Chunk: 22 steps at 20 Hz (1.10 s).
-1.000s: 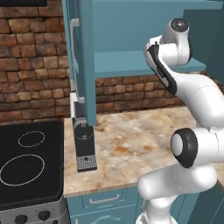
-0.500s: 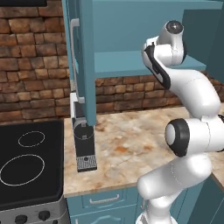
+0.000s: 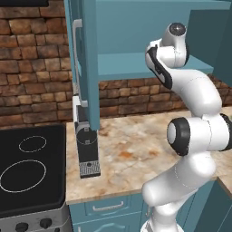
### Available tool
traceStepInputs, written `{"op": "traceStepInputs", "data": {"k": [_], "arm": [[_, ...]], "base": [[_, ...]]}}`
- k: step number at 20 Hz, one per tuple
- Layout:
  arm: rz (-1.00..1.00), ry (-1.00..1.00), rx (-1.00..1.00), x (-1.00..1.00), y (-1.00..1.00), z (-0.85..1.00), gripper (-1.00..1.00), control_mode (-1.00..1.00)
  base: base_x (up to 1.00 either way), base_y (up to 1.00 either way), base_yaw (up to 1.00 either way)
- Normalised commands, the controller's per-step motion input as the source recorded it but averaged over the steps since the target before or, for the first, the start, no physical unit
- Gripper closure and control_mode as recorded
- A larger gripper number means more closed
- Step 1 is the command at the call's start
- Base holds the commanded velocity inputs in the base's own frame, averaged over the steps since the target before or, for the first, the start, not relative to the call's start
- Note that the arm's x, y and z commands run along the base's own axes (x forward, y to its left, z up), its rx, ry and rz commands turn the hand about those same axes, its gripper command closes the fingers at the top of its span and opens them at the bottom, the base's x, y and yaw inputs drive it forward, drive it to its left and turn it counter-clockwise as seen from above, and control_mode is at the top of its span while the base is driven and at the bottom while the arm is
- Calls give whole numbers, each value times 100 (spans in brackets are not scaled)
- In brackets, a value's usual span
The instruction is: Locate and retrieve the spray and bar soap from the cabinet. Place them next to the sink.
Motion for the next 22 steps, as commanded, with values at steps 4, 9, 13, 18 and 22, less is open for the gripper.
{"op": "traceStepInputs", "data": {"k": [4,9,13,18,22], "arm": [[0,-1,1,0,-1,-12,-100,-100],[0,0,0,0,0,-1,100,-100],[0,0,0,0,0,0,100,-100],[0,0,0,0,1,0,100,-100],[-2,-1,4,-14,5,3,100,-100]], "base": [[0,0,0],[0,0,0],[0,0,0],[0,0,0],[0,0,0]]}}
